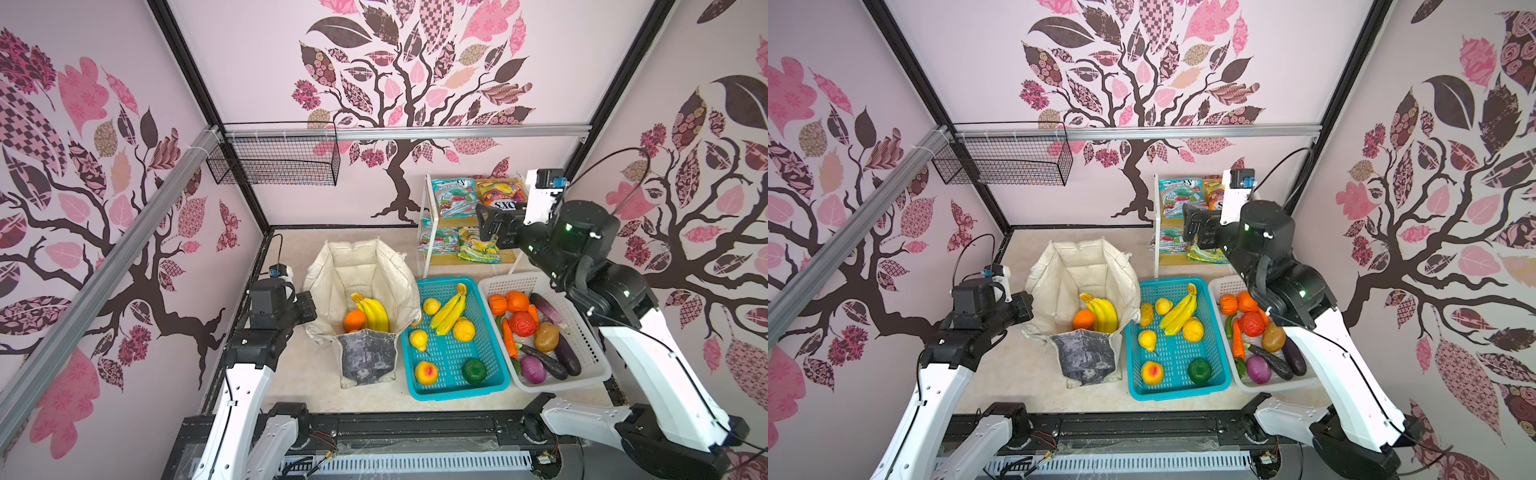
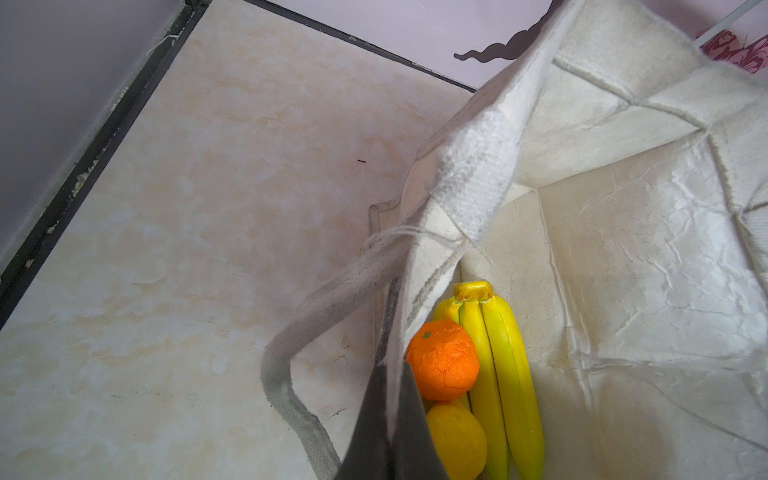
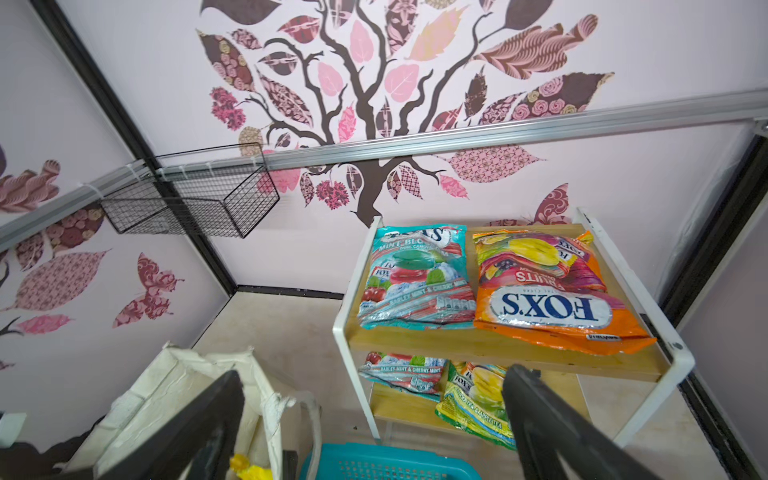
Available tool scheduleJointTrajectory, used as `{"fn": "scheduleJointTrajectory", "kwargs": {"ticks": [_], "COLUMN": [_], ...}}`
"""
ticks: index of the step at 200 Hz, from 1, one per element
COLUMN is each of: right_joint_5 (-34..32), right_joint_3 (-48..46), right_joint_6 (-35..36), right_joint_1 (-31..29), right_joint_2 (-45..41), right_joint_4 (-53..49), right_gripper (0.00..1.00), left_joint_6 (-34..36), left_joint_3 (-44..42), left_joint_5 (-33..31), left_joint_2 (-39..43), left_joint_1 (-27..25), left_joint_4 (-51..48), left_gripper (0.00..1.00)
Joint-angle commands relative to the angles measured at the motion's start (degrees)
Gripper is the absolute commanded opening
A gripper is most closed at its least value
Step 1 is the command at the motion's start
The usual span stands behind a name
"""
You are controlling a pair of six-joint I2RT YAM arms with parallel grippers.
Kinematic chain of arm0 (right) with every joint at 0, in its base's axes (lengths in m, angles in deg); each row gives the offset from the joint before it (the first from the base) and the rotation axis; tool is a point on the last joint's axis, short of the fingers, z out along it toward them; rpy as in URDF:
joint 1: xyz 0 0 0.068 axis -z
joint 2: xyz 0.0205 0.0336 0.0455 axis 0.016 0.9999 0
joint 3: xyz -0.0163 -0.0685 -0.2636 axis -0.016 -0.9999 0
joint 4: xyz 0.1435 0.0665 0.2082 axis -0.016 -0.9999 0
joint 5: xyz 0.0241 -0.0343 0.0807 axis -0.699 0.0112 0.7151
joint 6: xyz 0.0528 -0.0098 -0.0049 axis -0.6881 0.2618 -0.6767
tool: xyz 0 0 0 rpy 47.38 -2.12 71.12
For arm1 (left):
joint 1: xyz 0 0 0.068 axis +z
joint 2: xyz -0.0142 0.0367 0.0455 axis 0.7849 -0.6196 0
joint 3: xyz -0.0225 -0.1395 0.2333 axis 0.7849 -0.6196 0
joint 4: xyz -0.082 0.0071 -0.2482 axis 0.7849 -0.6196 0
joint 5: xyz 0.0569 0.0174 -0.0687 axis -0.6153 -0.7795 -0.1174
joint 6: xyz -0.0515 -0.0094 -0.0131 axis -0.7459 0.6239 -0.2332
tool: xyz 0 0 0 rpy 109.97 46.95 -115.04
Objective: Place the food into the grocery bag and tie it
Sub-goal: 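Move the right gripper toward the FOX'S candy bag on the shelf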
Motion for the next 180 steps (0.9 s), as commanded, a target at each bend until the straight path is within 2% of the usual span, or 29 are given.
{"fn": "scheduleJointTrajectory", "kwargs": {"ticks": [1,21,63,96,128,154,180], "right_joint_5": [17.95,19.56,24.76,33.82,36.51,38.19,37.16], "right_joint_3": [1.23,2.08,-2.05,-7.80,-8.53,-11.04,-16.06], "right_joint_6": [-5.60,-6.35,-13.53,-22.55,-25.66,-28.59,-32.75], "right_joint_1": [8.29,13.25,27.78,37.25,38.40,38.43,38.40], "right_joint_2": [3.10,6.51,8.80,8.56,9.30,7.48,4.29], "right_joint_4": [-1.49,-2.56,0.68,8.16,9.88,11.22,16.96], "right_gripper": [1.00,1.00,0.95,0.84,0.74,0.70,0.64], "left_joint_6": [0.52,0.57,0.56,0.56,0.56,0.63,0.60], "left_joint_3": [-1.34,-1.39,-1.36,-1.38,-1.39,-1.38,-1.35], "left_joint_5": [0.63,0.71,1.16,1.71,1.86,1.60,1.62], "left_joint_2": [0.47,0.36,0.56,0.50,0.69,1.14,1.23], "left_joint_1": [-0.40,-0.38,-0.32,-0.38,-0.38,-0.38,-0.38], "left_joint_4": [1.78,1.84,2.01,1.97,2.10,2.03,2.03], "left_gripper": [0.00,0.00,0.00,0.00,0.00,0.00,0.00]}}
